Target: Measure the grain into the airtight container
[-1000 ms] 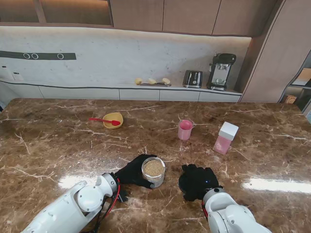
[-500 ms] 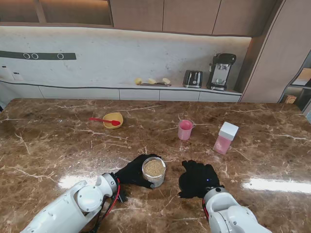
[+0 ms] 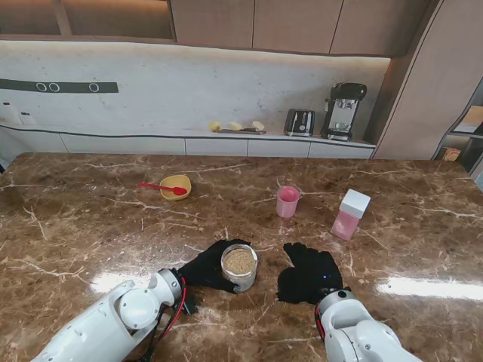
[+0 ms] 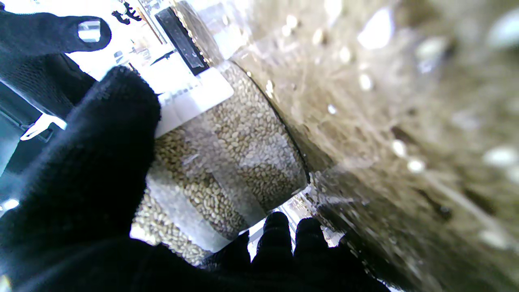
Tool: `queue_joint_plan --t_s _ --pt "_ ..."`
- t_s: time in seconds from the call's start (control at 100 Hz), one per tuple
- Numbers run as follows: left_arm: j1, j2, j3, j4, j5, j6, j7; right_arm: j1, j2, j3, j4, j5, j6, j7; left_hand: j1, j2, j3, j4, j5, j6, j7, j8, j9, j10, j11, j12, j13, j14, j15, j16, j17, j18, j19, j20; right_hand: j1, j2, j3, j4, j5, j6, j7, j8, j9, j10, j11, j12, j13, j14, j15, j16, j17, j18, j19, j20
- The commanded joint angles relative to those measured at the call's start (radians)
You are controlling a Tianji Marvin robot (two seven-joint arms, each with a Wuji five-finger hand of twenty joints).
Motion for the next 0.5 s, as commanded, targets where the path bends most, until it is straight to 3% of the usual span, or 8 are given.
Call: queue_joint_plan --t_s 0.0,0.27,0.49 --pt "0.046 0.018 0.014 0.062 0.015 0.022 -0.021 -0.009 -0.003 0.001 0.005 0.009 0.003 0.008 -0.025 0.071 0.040 0.043 -0.021 -0.017 -0.025 0.000 -0.030 -0.001 -0.021 0.014 -0.015 0.110 -0.011 -0.005 0.113 0.235 0.127 0.084 -0.040 -0.013 0.011 0.021 -0.041 0.014 -0.015 -0.010 -0.023 0.009 -0.005 -0.013 -0.015 -0.003 -0.005 -0.027 -0.008 0.006 -0.021 0.026" --pt "0.059 0.020 -0.008 0.052 0.015 0.015 -0.019 -0.010 -0.006 -0.001 0.013 0.025 0.003 -0.008 -0.049 0.037 0.014 0.030 -0.032 0.005 -0.106 -0.019 -0.031 0.000 -0.026 0.008 -0.016 0.111 -0.013 -0.009 0.111 0.236 0.118 0.089 -0.041 -0.010 0.010 0.022 -0.043 0.015 -0.015 -0.011 -0.024 0.008 -0.007 -0.014 -0.018 -0.003 -0.006 -0.028 -0.012 0.007 -0.022 0.027" --pt "0.061 0.018 -0.017 0.053 0.014 0.000 -0.009 -0.015 -0.009 0.006 0.015 0.038 0.000 -0.029 -0.093 -0.007 -0.019 0.004 -0.031 0.020 -0.166 -0.050 -0.031 -0.003 -0.029 -0.004 -0.016 0.108 -0.015 -0.017 0.111 0.236 0.107 0.092 -0.040 -0.009 0.010 0.022 -0.043 0.015 -0.014 -0.012 -0.021 0.009 -0.006 -0.014 -0.018 -0.003 -0.005 -0.028 -0.013 0.008 -0.022 0.028"
